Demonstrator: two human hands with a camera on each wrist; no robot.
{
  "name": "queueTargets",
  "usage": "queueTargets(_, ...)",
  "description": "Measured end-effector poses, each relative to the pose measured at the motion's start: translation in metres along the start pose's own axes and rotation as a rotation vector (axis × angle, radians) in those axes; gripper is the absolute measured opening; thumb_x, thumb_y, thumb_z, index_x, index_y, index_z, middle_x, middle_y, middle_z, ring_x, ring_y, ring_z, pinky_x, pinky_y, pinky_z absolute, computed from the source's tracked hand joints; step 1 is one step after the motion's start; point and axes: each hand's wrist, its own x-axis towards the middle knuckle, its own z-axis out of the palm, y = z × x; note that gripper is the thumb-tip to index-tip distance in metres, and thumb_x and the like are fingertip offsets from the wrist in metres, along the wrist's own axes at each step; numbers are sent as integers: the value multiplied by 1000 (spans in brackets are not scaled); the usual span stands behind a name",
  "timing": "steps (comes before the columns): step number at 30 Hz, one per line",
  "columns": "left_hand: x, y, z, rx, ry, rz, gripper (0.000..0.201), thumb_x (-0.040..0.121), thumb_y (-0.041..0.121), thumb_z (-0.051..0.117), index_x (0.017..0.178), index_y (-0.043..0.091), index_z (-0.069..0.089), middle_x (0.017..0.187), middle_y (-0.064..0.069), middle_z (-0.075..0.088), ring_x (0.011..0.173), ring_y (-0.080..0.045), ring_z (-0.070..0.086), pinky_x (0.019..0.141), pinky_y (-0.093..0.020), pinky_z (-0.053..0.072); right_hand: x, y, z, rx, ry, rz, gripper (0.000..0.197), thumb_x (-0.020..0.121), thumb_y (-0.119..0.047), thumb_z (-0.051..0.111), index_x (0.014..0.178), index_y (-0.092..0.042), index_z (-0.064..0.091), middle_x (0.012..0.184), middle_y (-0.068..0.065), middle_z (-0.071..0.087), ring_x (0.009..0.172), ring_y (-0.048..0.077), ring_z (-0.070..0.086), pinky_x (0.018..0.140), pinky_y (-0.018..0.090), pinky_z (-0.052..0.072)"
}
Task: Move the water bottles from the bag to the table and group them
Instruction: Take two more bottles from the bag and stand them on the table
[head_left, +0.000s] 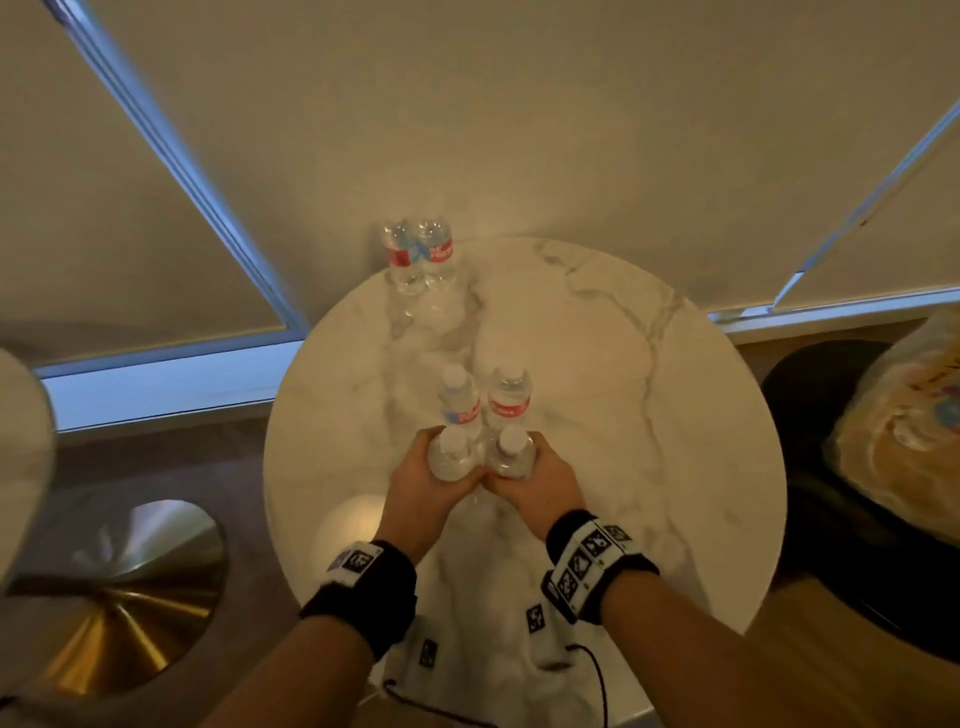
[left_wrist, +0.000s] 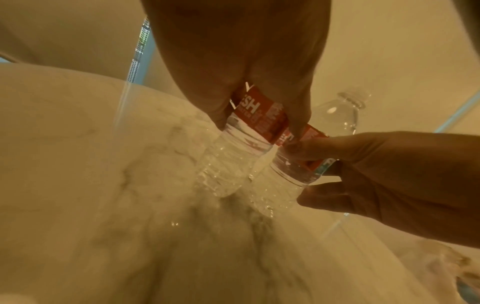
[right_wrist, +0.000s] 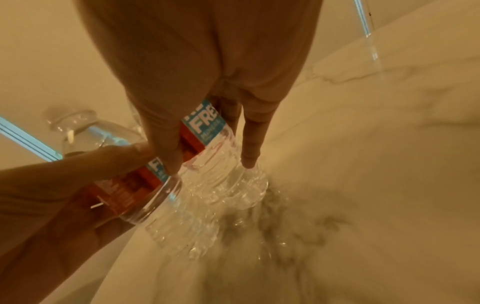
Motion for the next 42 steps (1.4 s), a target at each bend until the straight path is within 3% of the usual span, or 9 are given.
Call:
queueTargets(8, 27, -15, -4, -30, -13, -2, 64, 69, 30, 91, 121, 24, 55, 109, 12, 69, 92, 14, 64, 70, -3, 49, 26, 2, 9, -48, 9, 25, 61, 68, -29, 88, 117, -25, 52, 109, -3, 67, 102, 20, 64, 86, 29, 49)
queueTargets(14, 19, -41, -6, 54, -25, -107, 69, 57, 37, 96, 115, 25, 61, 111, 3, 72, 98, -16, 71, 84, -33, 59, 22, 9, -4, -124, -103, 66, 79, 66, -32, 89, 132, -21, 46, 118, -4, 62, 104, 15, 60, 89, 28, 47)
queueTargets(17, 0, -57, -4, 278, -26, -253, 70, 65, 48, 88, 119, 18, 55, 109, -4, 66, 97, -23, 67, 86, -41, 57, 17, 23, -26, -257, -107, 133, 64, 73, -40, 82, 126, -21, 53, 114, -2, 63, 101, 18, 61, 89, 34, 52)
queueTargets(22, -43, -38, 31, 418, -177, -319, 25, 93, 48, 62, 92, 24, 59, 84, 2, 72, 78, -18, 68, 78, -40, 56, 1, 59, -109, -283, -10, 178, 29, 86, -46, 68, 99, -21, 62, 88, -4, 65, 76, 12, 60, 61, 20, 45)
queueTargets(25, -53, -4, 84, 418, -290, -225, 19, 97, 39, 60, 82, 27, 57, 72, 1, 69, 69, -12, 64, 64, -29, 50, -5, 86, -182, -260, 156, 196, 26, 88, -44, 66, 89, -18, 62, 79, -4, 65, 71, 12, 60, 60, 19, 43)
queueTargets(33, -35, 109, 307, 326, -615, 68, 19, 98, 34, 60, 83, 21, 61, 68, 1, 62, 61, -8, 56, 61, -17, 43, 17, 178, -405, -35, 546, 423, 24, 89, -41, 63, 97, -18, 65, 85, 5, 70, 80, 25, 67, 83, 49, 57)
queueTargets(36, -18, 154, 405, 279, -730, 171, 16, 98, 34, 59, 98, 20, 66, 86, 1, 71, 79, -9, 66, 74, -28, 53, 40, 205, -472, 26, 625, 453, 27, 85, -39, 67, 101, -18, 62, 92, 7, 70, 88, 30, 67, 87, 52, 55)
queueTargets(38, -6, 181, 466, 294, -798, 236, 20, 100, 36, 57, 110, 22, 66, 102, 5, 73, 92, -5, 67, 81, -21, 54, 57, 214, -505, 68, 660, 471, 38, 81, -41, 73, 110, -23, 55, 109, 5, 68, 100, 28, 64, 93, 52, 52)
queueTargets(42, 26, 223, 568, 400, -845, 236, 36, 101, 39, 47, 135, 27, 54, 122, 3, 67, 111, -15, 64, 99, -33, 52, 101, 234, -551, 66, 687, 399, 85, 60, -58, 82, 130, -21, 50, 128, 0, 60, 117, 24, 58, 102, 51, 47)
